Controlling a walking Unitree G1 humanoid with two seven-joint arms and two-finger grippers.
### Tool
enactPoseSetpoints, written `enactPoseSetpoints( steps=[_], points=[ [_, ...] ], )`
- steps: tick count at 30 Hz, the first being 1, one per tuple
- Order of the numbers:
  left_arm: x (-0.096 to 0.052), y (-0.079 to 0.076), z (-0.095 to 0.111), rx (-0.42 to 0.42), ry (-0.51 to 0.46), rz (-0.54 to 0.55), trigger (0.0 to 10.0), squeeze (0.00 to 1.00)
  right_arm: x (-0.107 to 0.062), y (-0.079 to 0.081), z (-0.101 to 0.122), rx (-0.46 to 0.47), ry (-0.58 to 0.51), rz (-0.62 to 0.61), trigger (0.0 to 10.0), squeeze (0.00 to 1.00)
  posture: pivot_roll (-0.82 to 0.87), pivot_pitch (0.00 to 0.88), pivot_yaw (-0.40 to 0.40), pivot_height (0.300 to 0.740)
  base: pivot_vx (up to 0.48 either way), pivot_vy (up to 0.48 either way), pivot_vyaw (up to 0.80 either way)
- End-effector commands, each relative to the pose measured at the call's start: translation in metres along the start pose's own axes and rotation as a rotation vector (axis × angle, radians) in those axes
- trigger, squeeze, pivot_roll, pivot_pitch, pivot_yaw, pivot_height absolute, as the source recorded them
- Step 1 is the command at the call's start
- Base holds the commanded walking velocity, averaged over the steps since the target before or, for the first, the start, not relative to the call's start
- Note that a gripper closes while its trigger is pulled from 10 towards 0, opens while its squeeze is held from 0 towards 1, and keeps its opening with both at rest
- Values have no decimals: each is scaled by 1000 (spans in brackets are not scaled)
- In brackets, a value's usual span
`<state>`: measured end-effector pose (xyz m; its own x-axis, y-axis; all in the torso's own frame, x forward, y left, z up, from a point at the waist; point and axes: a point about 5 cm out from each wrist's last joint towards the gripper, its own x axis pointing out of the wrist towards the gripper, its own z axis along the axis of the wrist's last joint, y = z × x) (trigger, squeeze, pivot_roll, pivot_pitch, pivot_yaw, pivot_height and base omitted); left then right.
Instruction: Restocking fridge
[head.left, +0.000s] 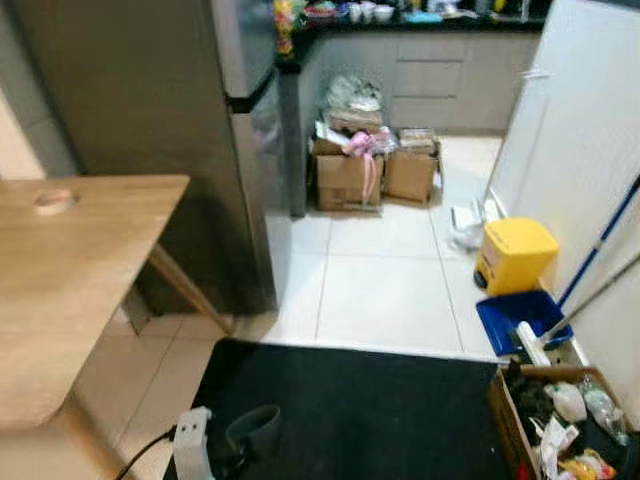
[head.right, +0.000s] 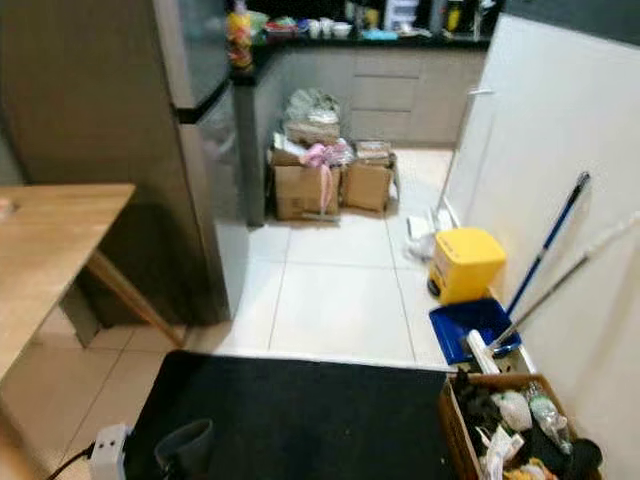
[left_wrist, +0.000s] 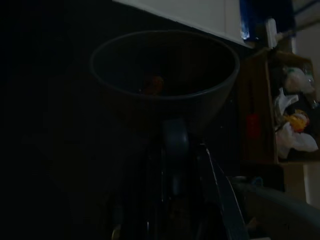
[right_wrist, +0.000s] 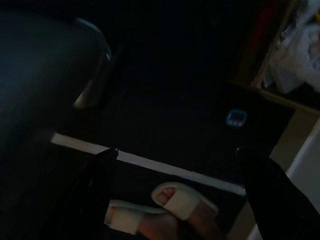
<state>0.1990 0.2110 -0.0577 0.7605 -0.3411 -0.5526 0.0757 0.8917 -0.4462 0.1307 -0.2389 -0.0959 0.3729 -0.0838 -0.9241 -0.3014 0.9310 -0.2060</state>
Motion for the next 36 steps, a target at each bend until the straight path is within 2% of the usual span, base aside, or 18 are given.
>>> enactPoseSetpoints(
  steps=[1,10,20,36],
  points=[
    [6,-7,4,12,-18,-34,10000,0,-1,-5,-4,-3,13,-17,10000,0,-94,0,29,740,337,0,-775],
    [8,-10,6,21,-24,-46,10000,0,-1,-4,-3,-4,9,-22,10000,0,-93,0,26,740,336,0,-775],
    [12,-16,6,19,-33,-65,10000,0,-1,-7,-3,-6,0,-38,10000,0,-96,0,17,740,337,0,0],
    [11,-17,2,24,-16,-72,10000,0,-1,-6,-3,-4,-2,-34,10000,0,-94,0,21,740,340,0,0]
  ],
)
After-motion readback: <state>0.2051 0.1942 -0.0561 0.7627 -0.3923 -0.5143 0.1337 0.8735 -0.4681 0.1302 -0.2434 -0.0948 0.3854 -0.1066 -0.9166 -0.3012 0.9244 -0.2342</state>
